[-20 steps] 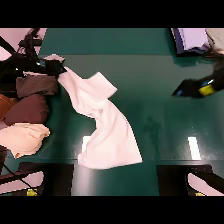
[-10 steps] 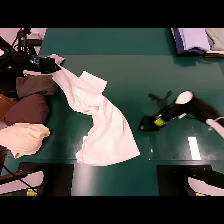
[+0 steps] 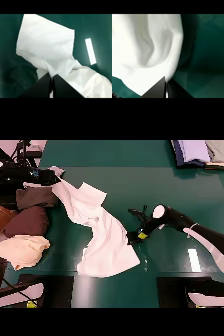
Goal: Fold the shirts.
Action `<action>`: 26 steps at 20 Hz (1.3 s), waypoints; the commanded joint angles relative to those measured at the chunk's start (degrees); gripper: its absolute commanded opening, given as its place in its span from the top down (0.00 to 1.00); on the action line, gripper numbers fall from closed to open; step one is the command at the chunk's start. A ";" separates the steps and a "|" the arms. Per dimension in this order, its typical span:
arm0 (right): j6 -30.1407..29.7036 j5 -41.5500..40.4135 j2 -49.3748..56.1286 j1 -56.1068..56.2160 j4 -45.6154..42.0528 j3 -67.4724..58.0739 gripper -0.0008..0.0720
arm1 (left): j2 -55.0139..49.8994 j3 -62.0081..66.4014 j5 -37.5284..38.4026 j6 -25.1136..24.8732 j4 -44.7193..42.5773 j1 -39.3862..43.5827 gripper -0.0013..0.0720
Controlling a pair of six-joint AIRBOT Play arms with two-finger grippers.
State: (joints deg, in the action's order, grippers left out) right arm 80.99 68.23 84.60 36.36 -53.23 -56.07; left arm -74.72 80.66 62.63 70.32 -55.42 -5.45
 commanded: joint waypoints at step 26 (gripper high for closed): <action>7.54 23.39 -18.64 -32.70 -21.35 -51.06 0.97 | 20.41 22.29 7.08 2.82 1.60 -0.04 0.95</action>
State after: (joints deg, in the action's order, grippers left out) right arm 87.81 88.12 61.39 2.13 -76.25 -112.01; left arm -50.92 109.16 64.79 72.40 -53.84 -5.43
